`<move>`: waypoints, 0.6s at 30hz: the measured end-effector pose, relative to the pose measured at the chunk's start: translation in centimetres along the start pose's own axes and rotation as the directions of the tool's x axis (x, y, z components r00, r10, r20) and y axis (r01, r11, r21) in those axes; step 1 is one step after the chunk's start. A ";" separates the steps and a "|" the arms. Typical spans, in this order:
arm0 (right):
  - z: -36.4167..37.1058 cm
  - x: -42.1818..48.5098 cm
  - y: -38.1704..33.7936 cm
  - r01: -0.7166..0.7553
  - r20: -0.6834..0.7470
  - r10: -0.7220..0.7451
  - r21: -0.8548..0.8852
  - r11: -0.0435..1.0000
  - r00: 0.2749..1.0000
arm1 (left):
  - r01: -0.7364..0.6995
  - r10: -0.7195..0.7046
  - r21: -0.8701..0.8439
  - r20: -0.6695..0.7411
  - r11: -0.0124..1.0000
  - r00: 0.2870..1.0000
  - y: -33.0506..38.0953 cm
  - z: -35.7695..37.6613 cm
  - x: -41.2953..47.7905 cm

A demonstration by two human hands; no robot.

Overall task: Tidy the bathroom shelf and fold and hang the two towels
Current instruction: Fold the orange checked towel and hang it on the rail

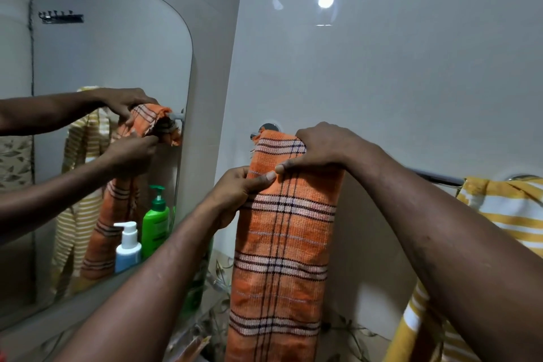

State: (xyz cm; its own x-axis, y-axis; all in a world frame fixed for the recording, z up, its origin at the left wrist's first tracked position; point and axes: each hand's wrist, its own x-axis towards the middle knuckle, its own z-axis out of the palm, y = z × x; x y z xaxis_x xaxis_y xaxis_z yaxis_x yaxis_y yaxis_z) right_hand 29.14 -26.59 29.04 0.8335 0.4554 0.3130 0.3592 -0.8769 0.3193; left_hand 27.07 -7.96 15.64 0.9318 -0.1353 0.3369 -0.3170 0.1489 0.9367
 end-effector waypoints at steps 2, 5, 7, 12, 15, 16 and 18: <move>-0.3 0.2 -0.1 0.006 0.024 -0.006 0.005 1.000 1.000 | -0.020 0.021 -0.014 0.031 1.000 0.999 0.0 -0.2 -0.1; -0.8 -0.1 -0.3 -0.017 0.036 0.017 0.000 1.000 0.999 | -0.021 0.033 -0.084 0.135 0.996 0.990 -0.2 -0.7 -0.1; -0.9 -0.9 -0.8 -0.064 -0.017 0.063 -0.059 0.996 0.998 | -0.070 0.077 -0.079 0.091 0.994 0.993 -0.3 -0.9 0.1; 0.6 -3.8 -3.5 -0.094 -0.408 0.073 -0.032 0.995 0.910 | -0.177 0.176 -0.075 -0.017 0.981 0.984 0.5 0.0 0.9; 1.9 -4.8 -4.4 -0.125 -0.415 0.134 0.048 0.991 0.900 | -0.186 0.184 -0.038 -0.062 0.982 0.981 1.1 0.0 1.5; 2.3 -4.8 -4.4 -0.142 -0.388 0.140 0.023 0.990 0.911 | -0.183 0.180 -0.021 -0.100 0.983 0.978 1.2 -0.3 1.7; 2.5 -4.5 -4.2 -0.154 -0.342 0.126 -0.058 0.986 0.931 | -0.156 0.153 -0.008 -0.175 0.988 0.973 1.5 -1.1 1.6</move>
State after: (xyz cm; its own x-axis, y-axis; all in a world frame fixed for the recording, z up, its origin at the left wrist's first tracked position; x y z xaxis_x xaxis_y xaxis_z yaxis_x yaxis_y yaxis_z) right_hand 24.90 -25.37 24.03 0.6777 0.3665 0.6375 0.2010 -0.9262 0.3188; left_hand 28.29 -6.90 17.51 0.8889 0.0630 0.4538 -0.4574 0.1761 0.8716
